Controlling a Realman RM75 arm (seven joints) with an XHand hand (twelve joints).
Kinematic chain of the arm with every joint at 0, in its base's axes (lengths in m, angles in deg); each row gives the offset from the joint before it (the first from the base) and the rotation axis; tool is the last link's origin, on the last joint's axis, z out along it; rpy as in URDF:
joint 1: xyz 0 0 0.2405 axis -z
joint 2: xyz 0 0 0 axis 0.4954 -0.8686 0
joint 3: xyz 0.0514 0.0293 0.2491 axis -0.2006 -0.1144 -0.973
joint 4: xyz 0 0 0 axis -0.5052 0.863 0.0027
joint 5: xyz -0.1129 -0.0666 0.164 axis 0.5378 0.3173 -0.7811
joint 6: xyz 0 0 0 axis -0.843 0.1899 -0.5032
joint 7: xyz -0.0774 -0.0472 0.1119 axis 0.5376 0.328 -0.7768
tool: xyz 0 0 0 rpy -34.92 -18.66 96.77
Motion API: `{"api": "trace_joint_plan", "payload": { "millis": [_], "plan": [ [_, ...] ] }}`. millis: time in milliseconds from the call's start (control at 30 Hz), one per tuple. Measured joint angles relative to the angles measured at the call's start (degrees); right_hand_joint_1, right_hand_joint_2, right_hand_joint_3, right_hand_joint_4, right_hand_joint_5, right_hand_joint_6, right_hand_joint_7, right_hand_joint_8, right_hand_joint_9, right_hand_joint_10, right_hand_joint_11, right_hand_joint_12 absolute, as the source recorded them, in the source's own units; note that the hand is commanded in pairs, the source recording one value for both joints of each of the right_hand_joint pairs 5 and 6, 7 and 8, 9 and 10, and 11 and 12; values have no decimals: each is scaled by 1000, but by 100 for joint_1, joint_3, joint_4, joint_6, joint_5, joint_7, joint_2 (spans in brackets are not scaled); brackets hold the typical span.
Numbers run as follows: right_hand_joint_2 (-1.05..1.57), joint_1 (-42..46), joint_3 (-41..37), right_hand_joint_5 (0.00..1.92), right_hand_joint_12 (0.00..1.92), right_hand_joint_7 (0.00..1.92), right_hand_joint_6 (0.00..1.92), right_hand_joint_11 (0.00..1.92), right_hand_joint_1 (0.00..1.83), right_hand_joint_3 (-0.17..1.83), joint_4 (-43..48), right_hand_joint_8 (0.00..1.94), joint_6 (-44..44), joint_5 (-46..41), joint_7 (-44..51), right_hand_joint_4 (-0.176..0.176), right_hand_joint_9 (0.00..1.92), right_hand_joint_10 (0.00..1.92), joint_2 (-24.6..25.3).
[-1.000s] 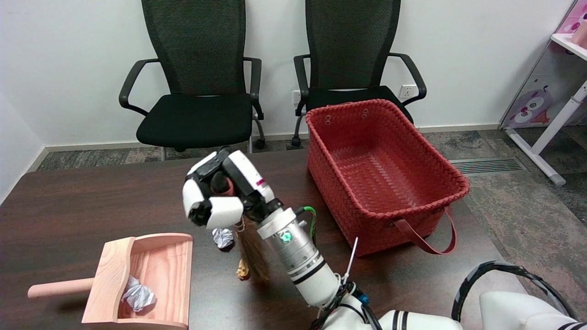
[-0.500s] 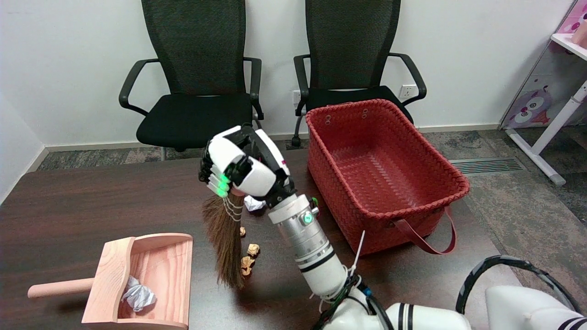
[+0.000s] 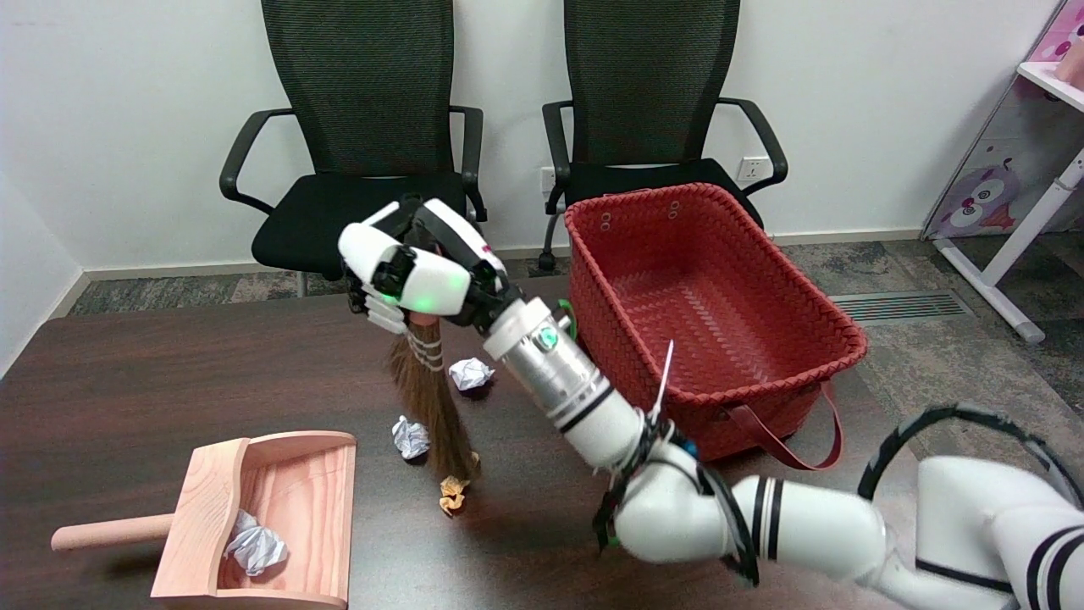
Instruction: Sweep the paper ball into the dustpan.
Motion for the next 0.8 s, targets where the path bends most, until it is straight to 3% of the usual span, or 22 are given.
{"api": "trace_joint_plan", "payload": {
  "millis": [433,800],
  "plan": [
    [750,-1053,325,1920,1920,1920,1920,1920,870,1490,421,1920,-1087,736,475,6,1920,1920,-282],
    [548,-1850,869,1920,1920,1920,1920,1920,865,1589,995,1920,-1445,1476,619,4,1920,1920,-262]
  ]
}}
